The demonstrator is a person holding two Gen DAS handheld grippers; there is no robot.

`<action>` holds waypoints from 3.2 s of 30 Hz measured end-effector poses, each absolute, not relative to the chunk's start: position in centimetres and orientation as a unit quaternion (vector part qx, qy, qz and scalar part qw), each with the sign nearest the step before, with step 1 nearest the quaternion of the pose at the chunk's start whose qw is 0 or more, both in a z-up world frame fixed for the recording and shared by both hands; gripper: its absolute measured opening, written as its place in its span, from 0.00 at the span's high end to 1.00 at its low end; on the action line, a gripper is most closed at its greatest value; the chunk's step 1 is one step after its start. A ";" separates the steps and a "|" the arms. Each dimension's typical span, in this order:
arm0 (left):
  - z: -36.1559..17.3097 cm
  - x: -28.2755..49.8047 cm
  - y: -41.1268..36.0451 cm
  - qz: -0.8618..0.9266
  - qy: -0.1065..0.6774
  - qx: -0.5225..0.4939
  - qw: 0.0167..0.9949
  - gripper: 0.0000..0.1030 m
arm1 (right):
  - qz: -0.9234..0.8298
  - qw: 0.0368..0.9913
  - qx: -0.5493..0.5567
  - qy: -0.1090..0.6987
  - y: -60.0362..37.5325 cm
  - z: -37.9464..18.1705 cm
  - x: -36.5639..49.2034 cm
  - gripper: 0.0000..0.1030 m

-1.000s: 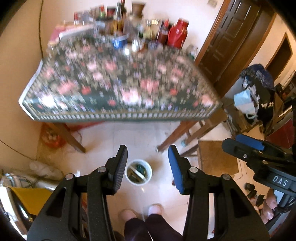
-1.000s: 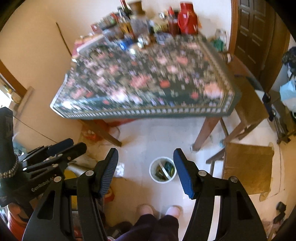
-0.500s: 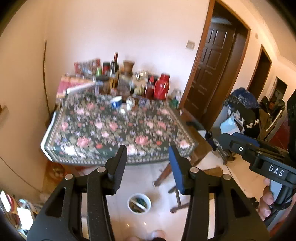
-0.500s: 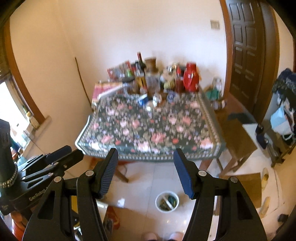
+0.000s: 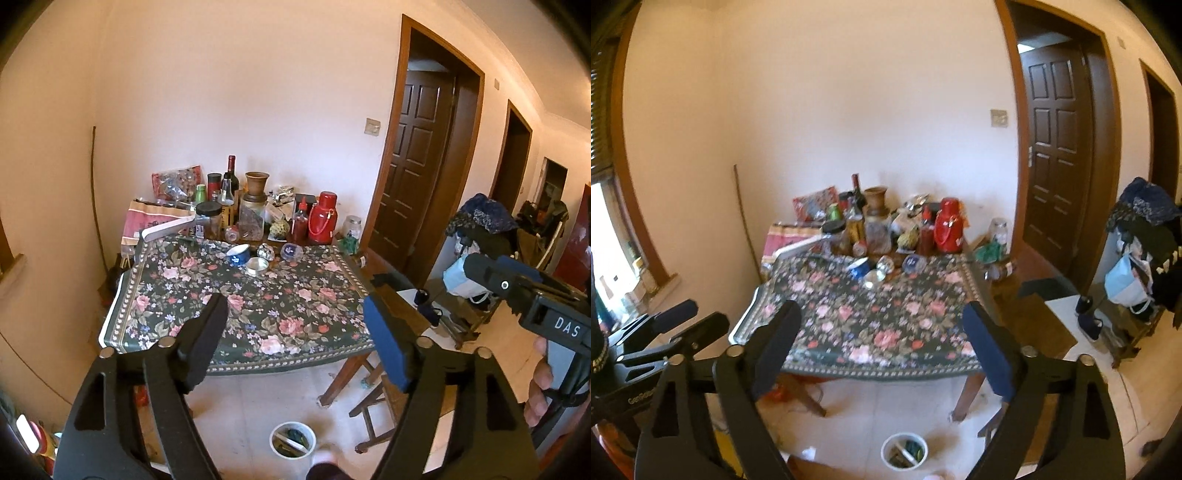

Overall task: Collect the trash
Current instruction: 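Raise both open tools back up toward the table, then grasp the white plastic container with the left gripper while the right grasps the Lucky Cup lid, then lift the white container and Lucky Cup lid off the table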

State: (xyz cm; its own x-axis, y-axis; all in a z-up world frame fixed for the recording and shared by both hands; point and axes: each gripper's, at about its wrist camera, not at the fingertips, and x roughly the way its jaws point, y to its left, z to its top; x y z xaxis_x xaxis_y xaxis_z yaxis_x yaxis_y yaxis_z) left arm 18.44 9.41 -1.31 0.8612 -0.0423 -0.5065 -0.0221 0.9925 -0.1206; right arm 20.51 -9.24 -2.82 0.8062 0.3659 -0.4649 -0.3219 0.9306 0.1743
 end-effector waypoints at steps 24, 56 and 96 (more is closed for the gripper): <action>-4.4 42.9 7.0 0.089 0.308 -0.091 0.943 0.19 | 0.240 0.918 0.032 0.313 -13.8 -5.1 43.8 0.14; -21.5 68.0 24.2 -0.004 0.515 -0.139 0.846 0.19 | 0.164 0.833 0.102 0.518 -1.4 -18.2 65.7 0.14; -27.7 72.9 25.1 -0.007 0.535 -0.123 0.836 0.29 | 0.098 0.807 0.062 0.579 4.0 -28.2 72.1 0.30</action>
